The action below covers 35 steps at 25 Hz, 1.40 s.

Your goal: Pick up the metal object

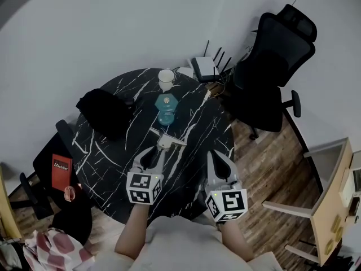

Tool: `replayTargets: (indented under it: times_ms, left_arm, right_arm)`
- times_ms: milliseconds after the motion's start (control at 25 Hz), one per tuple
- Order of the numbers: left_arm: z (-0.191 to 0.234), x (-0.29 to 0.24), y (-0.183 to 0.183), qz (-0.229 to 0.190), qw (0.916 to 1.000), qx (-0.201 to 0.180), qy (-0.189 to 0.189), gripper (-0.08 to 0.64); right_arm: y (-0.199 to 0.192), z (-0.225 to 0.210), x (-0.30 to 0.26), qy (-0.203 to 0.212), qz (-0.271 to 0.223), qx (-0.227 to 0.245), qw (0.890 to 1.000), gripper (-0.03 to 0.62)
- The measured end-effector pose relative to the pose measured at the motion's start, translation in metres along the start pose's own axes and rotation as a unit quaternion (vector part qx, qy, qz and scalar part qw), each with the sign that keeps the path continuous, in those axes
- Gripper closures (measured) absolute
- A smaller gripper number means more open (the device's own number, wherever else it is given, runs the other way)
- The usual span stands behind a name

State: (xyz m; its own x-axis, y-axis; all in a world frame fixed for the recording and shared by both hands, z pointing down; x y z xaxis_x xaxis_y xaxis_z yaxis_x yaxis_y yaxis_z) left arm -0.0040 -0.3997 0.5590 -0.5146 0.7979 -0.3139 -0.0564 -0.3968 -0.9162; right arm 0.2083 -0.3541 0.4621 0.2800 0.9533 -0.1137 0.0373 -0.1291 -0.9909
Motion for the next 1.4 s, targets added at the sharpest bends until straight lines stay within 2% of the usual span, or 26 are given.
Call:
replayTargets:
  times_ms: [360, 640, 1120, 1400]
  left_arm:
    - [0.005, -0.033, -0.03, 0.056, 0.9982, -0.022, 0.004, 0.311]
    - [0.014, -0.055, -0.053, 0.095, 0.9949, -0.035, 0.007, 0.24]
    - [0.021, -0.089, -0.082, 0.156, 0.9862, -0.056, 0.001, 0.198]
    - [0.02, -0.104, -0.086, 0.165, 0.9843, -0.064, 0.006, 0.198]
  right_arm:
    - [-0.012, -0.012, 0.012, -0.002, 0.024, 0.001, 1.0, 0.591]
    - [-0.021, -0.019, 0.017, -0.005, 0.043, 0.0, 0.999, 0.591]
    - [-0.033, -0.036, 0.018, -0.019, 0.063, -0.003, 0.998, 0.591]
    - [-0.035, -0.044, 0.016, -0.025, 0.067, -0.004, 0.997, 0.591]
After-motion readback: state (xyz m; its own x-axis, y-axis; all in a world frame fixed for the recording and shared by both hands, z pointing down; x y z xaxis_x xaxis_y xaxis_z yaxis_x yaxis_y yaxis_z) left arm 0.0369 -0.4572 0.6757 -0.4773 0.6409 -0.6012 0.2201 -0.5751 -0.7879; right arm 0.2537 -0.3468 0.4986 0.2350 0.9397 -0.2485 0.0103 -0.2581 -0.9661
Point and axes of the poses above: the fingertips, and each gripper's own axes: x backward along the fingers, z to its left, y out of its top, the point moved 8 cm from there along x, backward along the fingers, and after that the axes turned 8 degrees about -z, right-handed, at the moved point
